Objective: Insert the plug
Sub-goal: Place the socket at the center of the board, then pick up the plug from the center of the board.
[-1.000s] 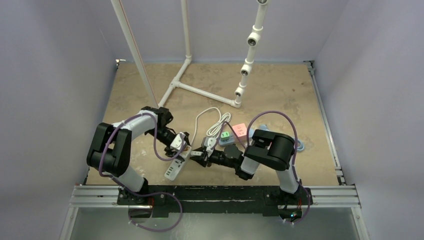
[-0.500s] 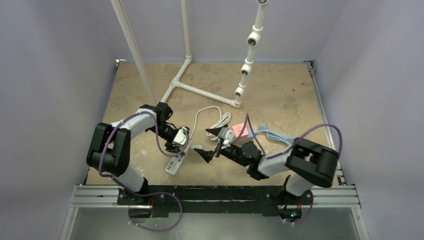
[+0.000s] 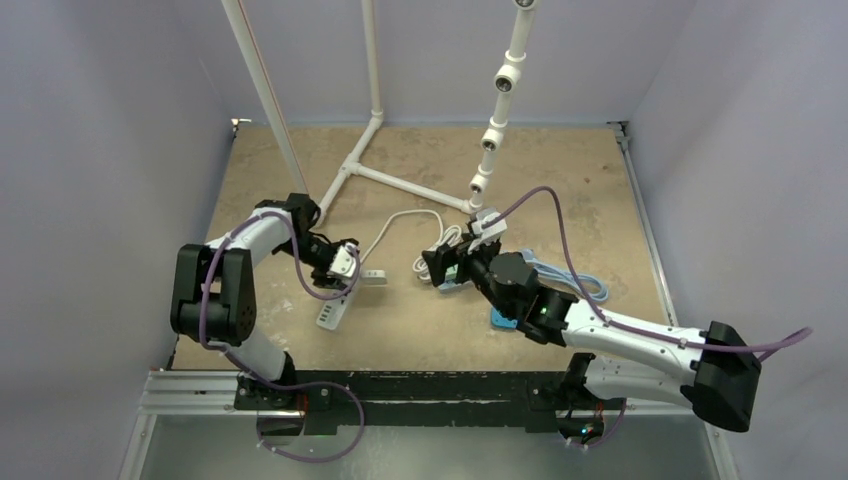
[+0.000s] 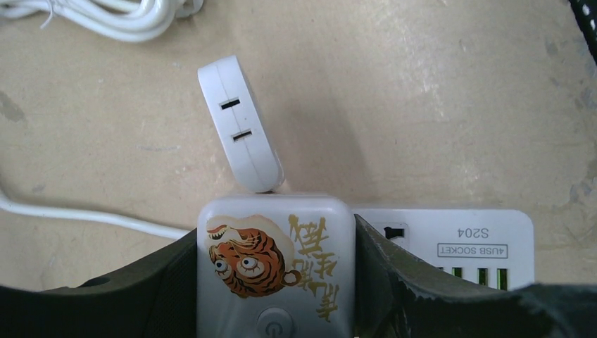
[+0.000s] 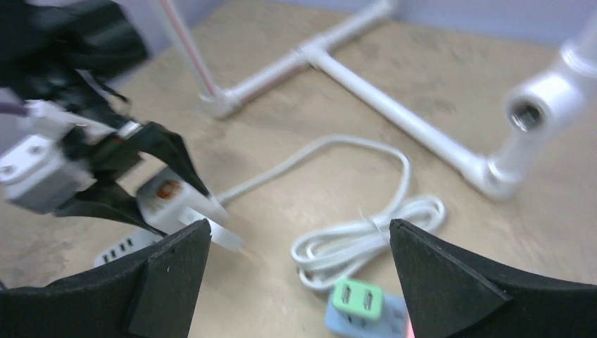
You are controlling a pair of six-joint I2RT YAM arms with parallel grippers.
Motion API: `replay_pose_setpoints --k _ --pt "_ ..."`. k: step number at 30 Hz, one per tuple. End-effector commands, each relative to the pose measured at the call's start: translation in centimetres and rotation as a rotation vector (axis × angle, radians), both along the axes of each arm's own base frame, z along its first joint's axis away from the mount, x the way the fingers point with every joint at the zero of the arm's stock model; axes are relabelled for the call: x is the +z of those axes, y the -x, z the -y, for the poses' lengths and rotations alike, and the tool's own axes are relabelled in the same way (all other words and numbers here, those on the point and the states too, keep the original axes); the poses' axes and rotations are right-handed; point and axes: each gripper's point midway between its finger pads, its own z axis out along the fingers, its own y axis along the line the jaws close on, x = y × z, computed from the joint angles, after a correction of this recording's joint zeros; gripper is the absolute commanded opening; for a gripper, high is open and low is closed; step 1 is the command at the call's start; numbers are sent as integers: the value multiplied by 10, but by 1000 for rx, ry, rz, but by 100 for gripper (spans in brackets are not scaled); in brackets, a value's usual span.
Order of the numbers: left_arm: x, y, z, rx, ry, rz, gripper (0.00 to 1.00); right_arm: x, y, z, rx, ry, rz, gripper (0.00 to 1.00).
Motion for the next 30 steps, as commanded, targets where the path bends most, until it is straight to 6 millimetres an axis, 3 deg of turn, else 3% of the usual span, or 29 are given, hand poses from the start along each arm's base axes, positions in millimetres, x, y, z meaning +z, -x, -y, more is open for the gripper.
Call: replay_pose_setpoints --k 1,3,5,7,11,15,18,25,30 --pt "-12 -7 -42 -69 -171 121 41 -48 0 64 -326 125 -297 99" --pt "-10 1 -44 -74 -179 116 55 -61 8 87 -437 113 -415 99" --pt "-5 8 -44 -77 -173 113 88 -72 21 104 -527 68 -527 99" --pt "7 16 -41 -75 -151 115 96 -85 38 119 -593 46 -630 99" --pt "36 21 -31 -51 -89 130 99 -117 67 141 -677 50 -780 99" --pt "69 22 -18 0 -5 129 99 -134 67 136 -673 64 -802 99" --pt "99 19 -7 55 76 112 99 -153 74 146 -749 142 -846 99" --pt "167 -6 15 161 247 142 99 -192 80 149 -806 219 -897 99" --pt "194 -11 21 182 307 176 99 -195 78 153 -831 191 -880 98"
